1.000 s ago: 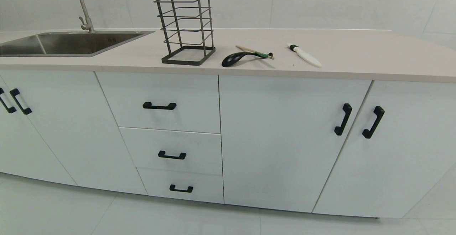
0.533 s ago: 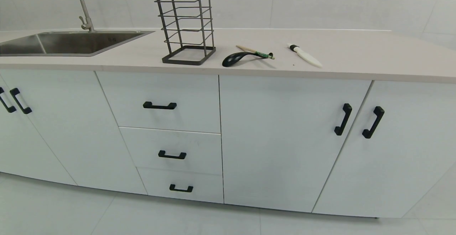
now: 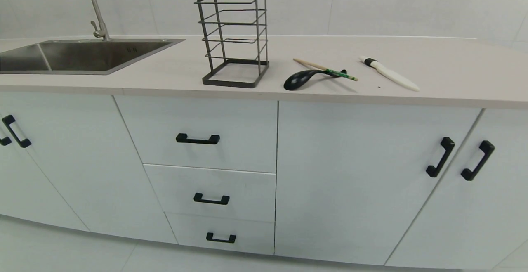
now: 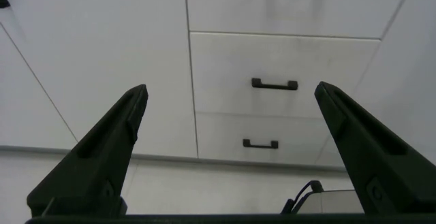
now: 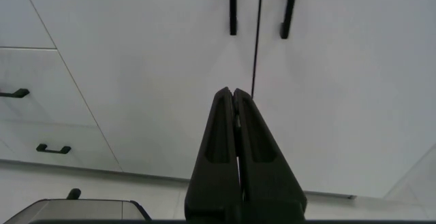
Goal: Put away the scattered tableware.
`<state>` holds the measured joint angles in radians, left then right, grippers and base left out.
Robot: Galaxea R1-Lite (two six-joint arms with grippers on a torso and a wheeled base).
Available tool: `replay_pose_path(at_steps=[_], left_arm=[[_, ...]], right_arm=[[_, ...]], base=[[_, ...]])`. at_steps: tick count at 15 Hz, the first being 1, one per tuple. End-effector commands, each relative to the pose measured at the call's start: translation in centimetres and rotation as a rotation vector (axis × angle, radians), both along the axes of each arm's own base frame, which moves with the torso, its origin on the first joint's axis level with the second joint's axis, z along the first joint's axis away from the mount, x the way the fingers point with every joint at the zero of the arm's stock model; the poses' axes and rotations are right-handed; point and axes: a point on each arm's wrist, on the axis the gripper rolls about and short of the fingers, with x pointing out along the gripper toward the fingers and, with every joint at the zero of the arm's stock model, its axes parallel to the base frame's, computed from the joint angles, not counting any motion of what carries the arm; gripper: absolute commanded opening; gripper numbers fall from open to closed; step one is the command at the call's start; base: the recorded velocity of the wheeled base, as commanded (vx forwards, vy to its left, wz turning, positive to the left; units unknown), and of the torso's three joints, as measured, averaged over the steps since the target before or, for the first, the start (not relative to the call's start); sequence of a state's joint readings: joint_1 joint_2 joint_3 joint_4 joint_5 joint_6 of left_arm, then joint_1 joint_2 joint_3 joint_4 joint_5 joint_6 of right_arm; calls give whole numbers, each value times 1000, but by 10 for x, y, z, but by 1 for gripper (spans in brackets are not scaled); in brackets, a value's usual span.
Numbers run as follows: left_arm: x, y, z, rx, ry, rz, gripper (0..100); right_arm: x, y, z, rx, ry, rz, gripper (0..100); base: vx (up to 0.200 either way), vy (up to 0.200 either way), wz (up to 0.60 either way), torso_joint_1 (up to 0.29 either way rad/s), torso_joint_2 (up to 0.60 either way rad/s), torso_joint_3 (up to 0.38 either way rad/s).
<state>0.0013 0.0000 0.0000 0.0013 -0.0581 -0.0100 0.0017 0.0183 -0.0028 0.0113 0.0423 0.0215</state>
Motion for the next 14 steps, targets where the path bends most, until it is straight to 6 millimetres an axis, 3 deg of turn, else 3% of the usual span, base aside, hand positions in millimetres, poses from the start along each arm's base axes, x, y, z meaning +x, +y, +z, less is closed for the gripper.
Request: replay_pose_path(at_steps=[1,14], left_arm=[[0,0,0,-1,0,0,100],[0,0,0,2,-1,-3,100]], right_arm=[[0,0,0,0,-1,0,0],[0,0,0,0,1,0,0]], base=[[0,0,0,0,0,0],[0,0,0,0,0,0]])
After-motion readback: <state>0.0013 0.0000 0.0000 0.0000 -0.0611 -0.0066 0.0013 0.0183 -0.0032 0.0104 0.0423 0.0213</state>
